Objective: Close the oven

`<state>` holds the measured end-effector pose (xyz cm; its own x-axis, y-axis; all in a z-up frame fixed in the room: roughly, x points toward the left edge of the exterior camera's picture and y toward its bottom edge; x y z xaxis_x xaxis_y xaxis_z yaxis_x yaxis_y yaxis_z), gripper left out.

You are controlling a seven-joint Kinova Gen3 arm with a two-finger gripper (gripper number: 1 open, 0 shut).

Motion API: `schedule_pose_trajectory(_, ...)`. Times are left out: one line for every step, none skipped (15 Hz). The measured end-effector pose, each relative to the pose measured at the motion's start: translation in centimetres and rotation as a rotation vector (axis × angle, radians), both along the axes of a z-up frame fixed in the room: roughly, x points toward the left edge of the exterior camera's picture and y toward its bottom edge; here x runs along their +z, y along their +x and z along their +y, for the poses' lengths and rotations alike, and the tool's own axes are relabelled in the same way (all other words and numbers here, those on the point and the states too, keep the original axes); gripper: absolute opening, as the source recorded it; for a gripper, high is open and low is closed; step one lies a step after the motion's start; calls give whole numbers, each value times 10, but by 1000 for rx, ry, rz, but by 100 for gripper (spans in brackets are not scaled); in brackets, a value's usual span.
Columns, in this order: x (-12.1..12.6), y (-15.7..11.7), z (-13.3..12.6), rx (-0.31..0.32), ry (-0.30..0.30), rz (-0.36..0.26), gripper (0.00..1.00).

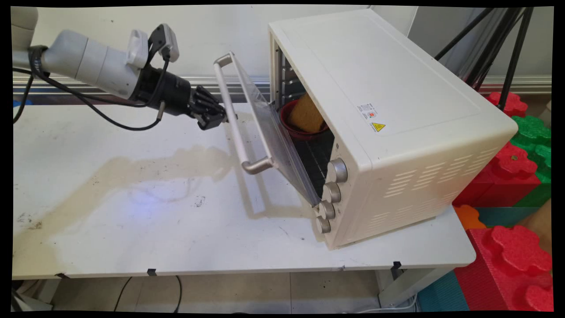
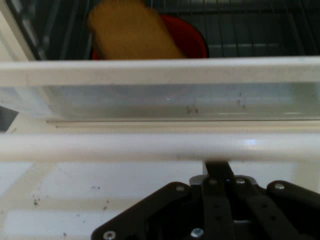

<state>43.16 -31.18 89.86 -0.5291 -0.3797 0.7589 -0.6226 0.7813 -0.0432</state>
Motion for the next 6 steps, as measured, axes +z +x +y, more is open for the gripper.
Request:
schedule_pose_trajectory(3, 0, -1, 0, -5, 3, 0)
schedule_pose_trajectory(5, 0, -1, 0, -9, 5, 0)
schedule_pose_trajectory(8, 0, -2, 0, -13, 7, 0)
schedule_pose_trajectory(10, 0, -2, 0, -17, 9, 0)
schedule_pose_trajectory(12, 1, -2, 0, -21, 11, 0)
schedule_pose_trajectory(14, 1, -3, 1, -23, 12, 0)
